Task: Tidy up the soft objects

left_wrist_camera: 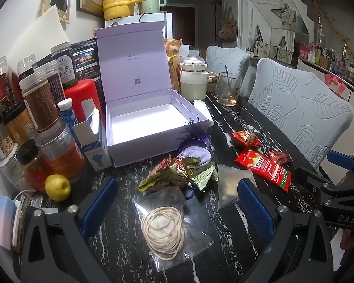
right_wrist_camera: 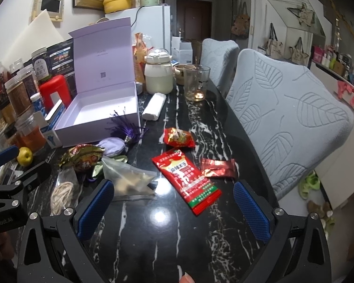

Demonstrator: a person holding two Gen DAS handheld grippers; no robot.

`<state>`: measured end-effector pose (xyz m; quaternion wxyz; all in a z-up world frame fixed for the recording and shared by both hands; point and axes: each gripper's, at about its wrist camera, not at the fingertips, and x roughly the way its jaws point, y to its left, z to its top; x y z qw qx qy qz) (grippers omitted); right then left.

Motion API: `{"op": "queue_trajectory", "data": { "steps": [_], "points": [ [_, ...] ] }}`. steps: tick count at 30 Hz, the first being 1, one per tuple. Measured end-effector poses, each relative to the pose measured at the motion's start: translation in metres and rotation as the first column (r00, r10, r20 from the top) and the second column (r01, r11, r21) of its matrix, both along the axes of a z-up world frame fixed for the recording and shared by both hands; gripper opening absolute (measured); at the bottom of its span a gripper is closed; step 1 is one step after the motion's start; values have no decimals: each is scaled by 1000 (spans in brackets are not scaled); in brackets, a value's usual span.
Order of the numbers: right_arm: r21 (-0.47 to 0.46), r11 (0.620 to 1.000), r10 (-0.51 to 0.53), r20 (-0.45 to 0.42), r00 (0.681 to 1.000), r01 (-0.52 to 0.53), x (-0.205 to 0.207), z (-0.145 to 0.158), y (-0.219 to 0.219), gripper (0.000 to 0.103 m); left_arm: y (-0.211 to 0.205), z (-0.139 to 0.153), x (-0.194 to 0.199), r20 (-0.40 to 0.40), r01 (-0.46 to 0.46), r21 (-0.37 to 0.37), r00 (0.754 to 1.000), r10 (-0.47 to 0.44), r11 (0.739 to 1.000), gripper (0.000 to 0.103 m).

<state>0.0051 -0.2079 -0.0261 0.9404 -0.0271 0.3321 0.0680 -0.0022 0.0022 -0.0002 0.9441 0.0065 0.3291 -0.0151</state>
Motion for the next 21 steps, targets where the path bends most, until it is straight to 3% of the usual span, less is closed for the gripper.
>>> {"op": "queue_trajectory", "data": {
  "steps": [21],
  "points": [
    [7,1000,1,-8,1000,-1,2,-3,-3,103,-1,-3,3,-19,4,3,1000,-4,1000,103]
  ]
}}
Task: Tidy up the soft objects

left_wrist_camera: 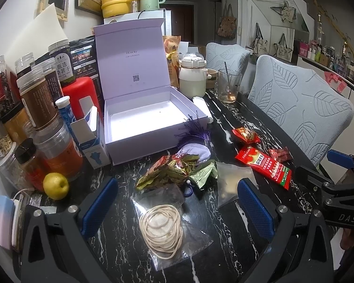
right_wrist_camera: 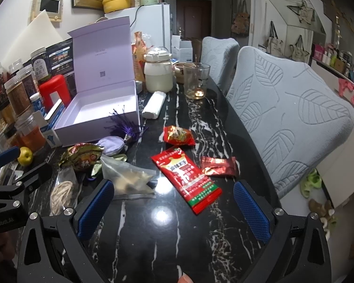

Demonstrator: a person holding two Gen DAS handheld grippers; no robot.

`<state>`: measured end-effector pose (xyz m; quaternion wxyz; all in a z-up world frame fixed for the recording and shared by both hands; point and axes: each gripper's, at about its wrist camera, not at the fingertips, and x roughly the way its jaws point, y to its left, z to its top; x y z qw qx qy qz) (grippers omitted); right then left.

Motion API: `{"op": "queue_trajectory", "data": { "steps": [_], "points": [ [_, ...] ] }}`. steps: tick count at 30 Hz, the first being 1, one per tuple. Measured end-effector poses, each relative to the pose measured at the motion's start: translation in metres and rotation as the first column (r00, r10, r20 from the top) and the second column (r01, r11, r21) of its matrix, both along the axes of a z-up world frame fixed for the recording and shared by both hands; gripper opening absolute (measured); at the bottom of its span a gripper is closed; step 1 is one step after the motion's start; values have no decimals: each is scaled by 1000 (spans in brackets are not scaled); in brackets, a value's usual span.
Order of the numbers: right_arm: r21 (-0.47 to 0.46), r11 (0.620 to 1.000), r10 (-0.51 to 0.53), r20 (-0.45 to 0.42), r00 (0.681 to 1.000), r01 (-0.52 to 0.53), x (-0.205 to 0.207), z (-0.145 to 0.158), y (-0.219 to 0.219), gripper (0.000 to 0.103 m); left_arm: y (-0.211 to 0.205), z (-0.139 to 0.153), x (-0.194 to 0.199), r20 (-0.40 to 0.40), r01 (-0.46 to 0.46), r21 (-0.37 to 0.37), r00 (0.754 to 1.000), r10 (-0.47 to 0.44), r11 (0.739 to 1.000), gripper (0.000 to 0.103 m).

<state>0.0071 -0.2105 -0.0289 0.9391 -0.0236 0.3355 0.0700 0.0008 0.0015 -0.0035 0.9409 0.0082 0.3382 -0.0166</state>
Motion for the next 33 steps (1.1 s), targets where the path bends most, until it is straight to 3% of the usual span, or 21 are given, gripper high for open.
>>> {"op": "queue_trajectory", "data": {
  "steps": [15,33],
  "points": [
    [-5,1000,0,-1,1000,0,-4,-1,1,103,1,1,-5,4,-4,-3,1000,4,1000,103],
    [31,999,39,33,999,-40,-22,20,10,103,26,24,-21,31,-48,-4,998,48,999,103]
  ]
}}
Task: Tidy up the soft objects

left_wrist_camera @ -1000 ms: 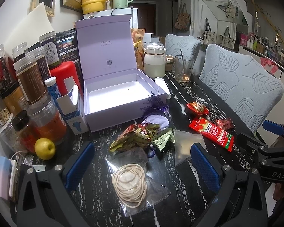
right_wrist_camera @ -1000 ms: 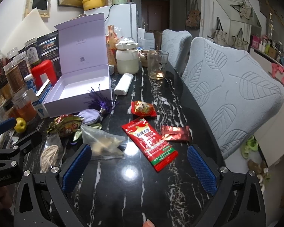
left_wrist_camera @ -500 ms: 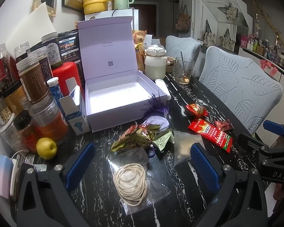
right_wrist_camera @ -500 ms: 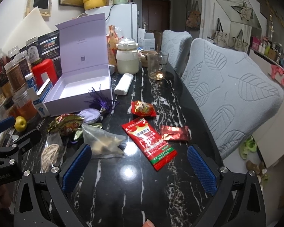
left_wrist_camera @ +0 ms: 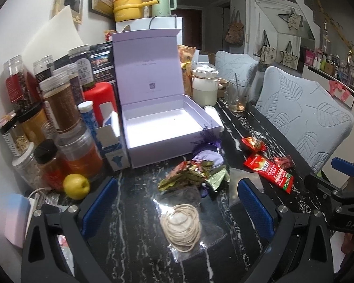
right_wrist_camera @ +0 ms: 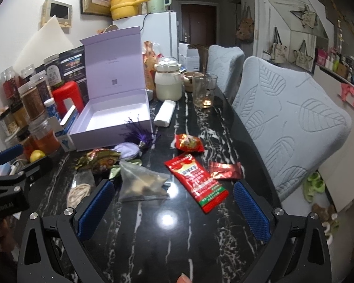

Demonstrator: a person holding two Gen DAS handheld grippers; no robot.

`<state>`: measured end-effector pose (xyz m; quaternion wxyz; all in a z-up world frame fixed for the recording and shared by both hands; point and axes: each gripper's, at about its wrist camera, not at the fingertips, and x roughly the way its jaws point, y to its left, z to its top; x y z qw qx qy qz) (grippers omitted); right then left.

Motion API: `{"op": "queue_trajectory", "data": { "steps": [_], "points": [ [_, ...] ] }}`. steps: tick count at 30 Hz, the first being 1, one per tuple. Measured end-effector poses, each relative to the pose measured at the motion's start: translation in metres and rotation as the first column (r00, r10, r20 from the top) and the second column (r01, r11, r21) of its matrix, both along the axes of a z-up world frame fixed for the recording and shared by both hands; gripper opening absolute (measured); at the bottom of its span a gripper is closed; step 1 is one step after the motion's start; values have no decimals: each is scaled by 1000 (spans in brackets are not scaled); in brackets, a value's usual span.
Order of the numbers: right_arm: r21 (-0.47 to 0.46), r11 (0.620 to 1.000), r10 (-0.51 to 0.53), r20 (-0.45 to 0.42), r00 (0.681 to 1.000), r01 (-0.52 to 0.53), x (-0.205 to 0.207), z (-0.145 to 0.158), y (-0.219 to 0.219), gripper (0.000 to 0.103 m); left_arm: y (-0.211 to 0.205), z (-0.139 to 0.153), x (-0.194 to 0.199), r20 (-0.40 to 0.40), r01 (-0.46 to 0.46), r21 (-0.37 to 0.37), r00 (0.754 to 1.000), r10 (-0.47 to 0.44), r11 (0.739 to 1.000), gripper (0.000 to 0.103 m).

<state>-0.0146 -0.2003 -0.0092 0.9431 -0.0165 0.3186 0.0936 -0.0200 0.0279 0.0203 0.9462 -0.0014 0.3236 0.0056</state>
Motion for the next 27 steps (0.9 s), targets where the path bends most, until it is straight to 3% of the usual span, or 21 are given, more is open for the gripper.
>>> {"op": "queue_trajectory", "data": {
  "steps": [12,27],
  "points": [
    [31,993,112,-42,993,-111,-7,-20,22,103,37,-20,-18,-59,-67,-12,996,66,998,103],
    [42,961,278,-140,950,-275,11,-56,83,103,82,-46,-24,-101,-134,-53,987,128,990,103]
  ]
}}
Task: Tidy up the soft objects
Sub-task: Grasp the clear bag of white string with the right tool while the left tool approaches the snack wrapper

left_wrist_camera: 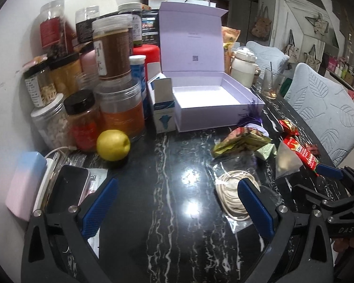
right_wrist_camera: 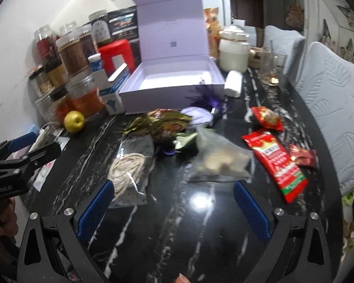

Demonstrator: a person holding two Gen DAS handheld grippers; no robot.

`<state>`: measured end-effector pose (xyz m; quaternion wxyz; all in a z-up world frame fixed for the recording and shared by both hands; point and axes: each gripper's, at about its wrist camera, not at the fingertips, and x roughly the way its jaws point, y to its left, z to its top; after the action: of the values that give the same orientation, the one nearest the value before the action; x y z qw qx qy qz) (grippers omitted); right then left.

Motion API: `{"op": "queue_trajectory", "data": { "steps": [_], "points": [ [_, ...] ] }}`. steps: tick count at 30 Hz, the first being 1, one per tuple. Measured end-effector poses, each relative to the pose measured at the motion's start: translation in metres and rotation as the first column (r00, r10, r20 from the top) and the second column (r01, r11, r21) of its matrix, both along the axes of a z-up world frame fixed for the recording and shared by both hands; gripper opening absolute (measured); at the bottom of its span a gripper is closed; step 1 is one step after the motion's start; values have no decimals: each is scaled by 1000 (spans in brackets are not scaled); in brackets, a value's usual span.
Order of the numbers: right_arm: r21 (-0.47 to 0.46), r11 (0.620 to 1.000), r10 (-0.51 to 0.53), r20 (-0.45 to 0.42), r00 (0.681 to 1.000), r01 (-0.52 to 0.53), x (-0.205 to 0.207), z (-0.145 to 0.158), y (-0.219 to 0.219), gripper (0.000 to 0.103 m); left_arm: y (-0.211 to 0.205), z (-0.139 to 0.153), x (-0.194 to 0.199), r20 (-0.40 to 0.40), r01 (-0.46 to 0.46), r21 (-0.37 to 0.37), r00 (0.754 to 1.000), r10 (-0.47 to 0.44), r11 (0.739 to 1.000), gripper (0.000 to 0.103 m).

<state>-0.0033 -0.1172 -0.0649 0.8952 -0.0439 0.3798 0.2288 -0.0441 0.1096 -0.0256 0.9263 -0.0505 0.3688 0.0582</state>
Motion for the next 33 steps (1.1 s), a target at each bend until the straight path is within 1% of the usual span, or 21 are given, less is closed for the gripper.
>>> {"op": "queue_trajectory", "data": {
  "steps": [6,13,17,21,23,26,27,28,29,30,31,33],
  "points": [
    [12,999,39,-27,999,-39,13,-9,20,103,12,-8,7,-17,-16,-8,1000,16,1000,103],
    [15,995,104,-104,989,-103,25,-35,51,103,21,-20,11,-36,-22,-14,999,22,1000,103],
    [-1,991,132,-117,984,-133,27,-47,68,103,26,-23,11,-43,-27,-14,999,26,1000,103],
    [2,986,164,-125,978,-165,29,-53,81,100,34,-27,12,-56,-45,-36,998,42,998,103],
    [-6,986,167,-129,977,-169,30,-56,87,95,36,-28,11,-60,-54,-43,997,51,998,103],
    [-59,985,156,-89,984,-161,27,-56,92,86,38,-30,12,-67,-65,-42,996,63,997,103],
    [-77,985,151,-76,986,-157,26,-57,94,78,38,-30,12,-69,-67,-41,996,64,997,103],
    [-99,984,144,-60,988,-150,25,-57,95,67,37,-30,12,-71,-67,-41,995,64,997,103],
    [-113,983,138,-47,989,-143,24,-57,95,65,37,-30,12,-73,-66,-43,995,63,997,103],
    [-111,983,142,-44,989,-146,24,-57,95,61,35,-30,13,-73,-64,-45,995,61,997,103],
    [-93,982,161,-44,986,-164,23,-56,93,56,34,-30,13,-73,-63,-45,996,59,997,103],
    [-59,980,188,-52,981,-191,21,-55,89,49,30,-29,14,-71,-57,-41,996,54,998,103]
  ]
}}
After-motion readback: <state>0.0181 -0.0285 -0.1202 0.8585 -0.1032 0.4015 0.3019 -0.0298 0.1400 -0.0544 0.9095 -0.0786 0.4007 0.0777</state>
